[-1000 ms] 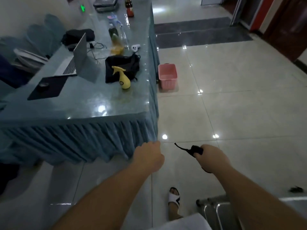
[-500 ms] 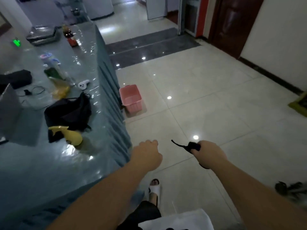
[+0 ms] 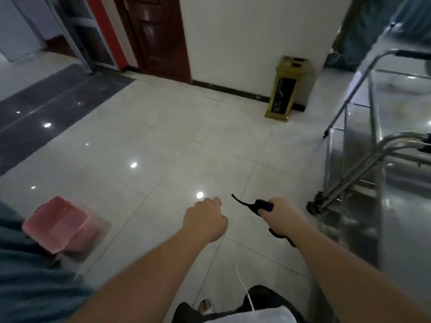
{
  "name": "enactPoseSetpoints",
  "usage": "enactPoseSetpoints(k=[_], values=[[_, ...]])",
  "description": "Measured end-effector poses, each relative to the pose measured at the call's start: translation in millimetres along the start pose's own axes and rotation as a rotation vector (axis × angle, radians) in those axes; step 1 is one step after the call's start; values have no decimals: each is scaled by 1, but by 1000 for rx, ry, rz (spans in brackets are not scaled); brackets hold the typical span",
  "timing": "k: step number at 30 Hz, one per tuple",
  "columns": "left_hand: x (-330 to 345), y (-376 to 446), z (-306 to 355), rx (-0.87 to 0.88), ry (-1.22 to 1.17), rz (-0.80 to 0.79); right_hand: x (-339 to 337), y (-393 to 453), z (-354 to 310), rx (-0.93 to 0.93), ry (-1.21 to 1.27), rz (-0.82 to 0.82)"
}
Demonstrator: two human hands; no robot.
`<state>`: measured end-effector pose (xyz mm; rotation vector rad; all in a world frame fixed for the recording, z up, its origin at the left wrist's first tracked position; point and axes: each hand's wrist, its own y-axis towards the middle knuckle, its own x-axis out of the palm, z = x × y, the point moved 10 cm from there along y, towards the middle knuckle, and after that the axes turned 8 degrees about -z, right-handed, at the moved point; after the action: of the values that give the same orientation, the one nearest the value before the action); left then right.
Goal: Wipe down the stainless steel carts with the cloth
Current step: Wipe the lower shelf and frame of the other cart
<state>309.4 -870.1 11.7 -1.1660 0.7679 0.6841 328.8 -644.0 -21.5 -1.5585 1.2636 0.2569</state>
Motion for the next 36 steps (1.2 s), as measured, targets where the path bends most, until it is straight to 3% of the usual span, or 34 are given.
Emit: enactPoseSetpoints(k=[7,19,29,36], values=[[-24,110,103,230,176,-99,-48,45,93,246,204,61],[-80,275,279,414,395,-150,-166,131,207,461,363,146],[-69,393,414,805,694,-287,-174,145,295,854,677,261],[-69,452,486,1061,914,-356,-157,149,276,1108,1009,406]])
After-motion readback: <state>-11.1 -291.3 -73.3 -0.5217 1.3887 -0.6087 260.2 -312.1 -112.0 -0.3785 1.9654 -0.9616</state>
